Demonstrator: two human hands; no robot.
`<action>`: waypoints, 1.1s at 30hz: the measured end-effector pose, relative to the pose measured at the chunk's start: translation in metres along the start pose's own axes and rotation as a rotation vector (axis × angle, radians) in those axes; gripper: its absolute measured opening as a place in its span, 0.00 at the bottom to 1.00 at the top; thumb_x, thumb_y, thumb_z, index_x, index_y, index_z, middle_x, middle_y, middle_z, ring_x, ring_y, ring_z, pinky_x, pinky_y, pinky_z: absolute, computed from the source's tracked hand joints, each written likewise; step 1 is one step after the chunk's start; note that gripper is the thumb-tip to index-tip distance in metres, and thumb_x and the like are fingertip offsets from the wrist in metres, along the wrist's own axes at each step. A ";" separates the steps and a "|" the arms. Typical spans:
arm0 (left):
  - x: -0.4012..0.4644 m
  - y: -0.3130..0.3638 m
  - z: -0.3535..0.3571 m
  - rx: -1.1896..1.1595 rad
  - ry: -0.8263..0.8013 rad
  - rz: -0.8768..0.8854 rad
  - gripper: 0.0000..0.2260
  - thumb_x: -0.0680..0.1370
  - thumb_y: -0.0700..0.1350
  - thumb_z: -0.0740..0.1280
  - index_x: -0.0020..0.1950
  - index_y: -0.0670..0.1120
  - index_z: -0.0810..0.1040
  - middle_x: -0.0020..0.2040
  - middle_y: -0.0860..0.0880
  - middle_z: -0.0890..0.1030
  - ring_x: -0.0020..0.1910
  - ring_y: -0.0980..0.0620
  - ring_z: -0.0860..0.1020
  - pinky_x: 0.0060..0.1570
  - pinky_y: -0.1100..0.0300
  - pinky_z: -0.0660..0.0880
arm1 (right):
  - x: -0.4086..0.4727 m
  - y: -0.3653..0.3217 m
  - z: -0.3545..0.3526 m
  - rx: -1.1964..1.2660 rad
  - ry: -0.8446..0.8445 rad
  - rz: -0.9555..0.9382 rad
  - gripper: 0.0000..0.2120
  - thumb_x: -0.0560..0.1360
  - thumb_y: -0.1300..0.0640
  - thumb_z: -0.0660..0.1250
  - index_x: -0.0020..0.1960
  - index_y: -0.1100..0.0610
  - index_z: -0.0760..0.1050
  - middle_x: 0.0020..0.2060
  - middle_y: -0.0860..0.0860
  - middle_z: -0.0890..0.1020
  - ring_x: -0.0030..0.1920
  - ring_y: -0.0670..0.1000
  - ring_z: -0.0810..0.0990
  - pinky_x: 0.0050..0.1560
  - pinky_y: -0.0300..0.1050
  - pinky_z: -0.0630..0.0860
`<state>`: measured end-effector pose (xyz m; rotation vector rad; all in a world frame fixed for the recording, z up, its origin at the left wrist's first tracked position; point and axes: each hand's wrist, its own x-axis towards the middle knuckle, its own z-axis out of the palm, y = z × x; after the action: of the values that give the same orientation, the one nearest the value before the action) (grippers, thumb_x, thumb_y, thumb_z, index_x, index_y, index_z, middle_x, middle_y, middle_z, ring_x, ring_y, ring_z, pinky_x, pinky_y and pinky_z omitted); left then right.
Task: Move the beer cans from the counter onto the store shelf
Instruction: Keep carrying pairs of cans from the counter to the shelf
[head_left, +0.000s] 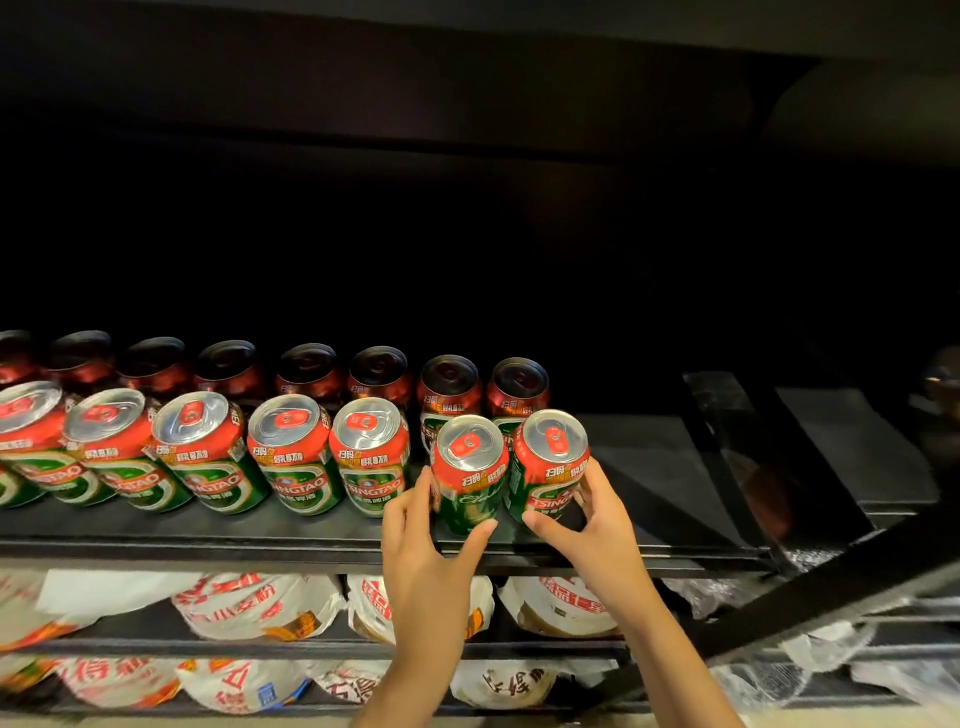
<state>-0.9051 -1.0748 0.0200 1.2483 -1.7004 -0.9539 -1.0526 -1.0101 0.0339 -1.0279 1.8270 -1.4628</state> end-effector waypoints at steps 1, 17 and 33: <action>0.000 -0.001 0.001 0.015 0.003 0.020 0.33 0.68 0.49 0.75 0.71 0.53 0.67 0.57 0.57 0.69 0.59 0.60 0.69 0.55 0.70 0.65 | 0.000 0.000 0.000 -0.003 0.001 -0.001 0.31 0.69 0.59 0.75 0.67 0.45 0.67 0.59 0.39 0.78 0.62 0.39 0.74 0.60 0.36 0.73; 0.001 -0.003 0.003 0.024 -0.016 0.034 0.32 0.68 0.53 0.74 0.70 0.52 0.68 0.58 0.57 0.68 0.59 0.58 0.69 0.58 0.58 0.71 | 0.004 0.006 -0.001 -0.011 0.007 0.011 0.32 0.67 0.57 0.76 0.67 0.44 0.67 0.60 0.39 0.77 0.63 0.40 0.74 0.62 0.39 0.72; 0.000 -0.002 0.006 0.029 0.034 0.053 0.34 0.66 0.65 0.67 0.68 0.52 0.68 0.57 0.57 0.69 0.60 0.56 0.71 0.58 0.49 0.74 | 0.004 0.005 -0.001 -0.037 0.016 0.018 0.33 0.67 0.57 0.77 0.67 0.46 0.67 0.59 0.40 0.78 0.62 0.40 0.75 0.63 0.43 0.74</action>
<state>-0.9099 -1.0743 0.0159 1.2255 -1.7175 -0.8754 -1.0566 -1.0124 0.0295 -1.0169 1.8762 -1.4358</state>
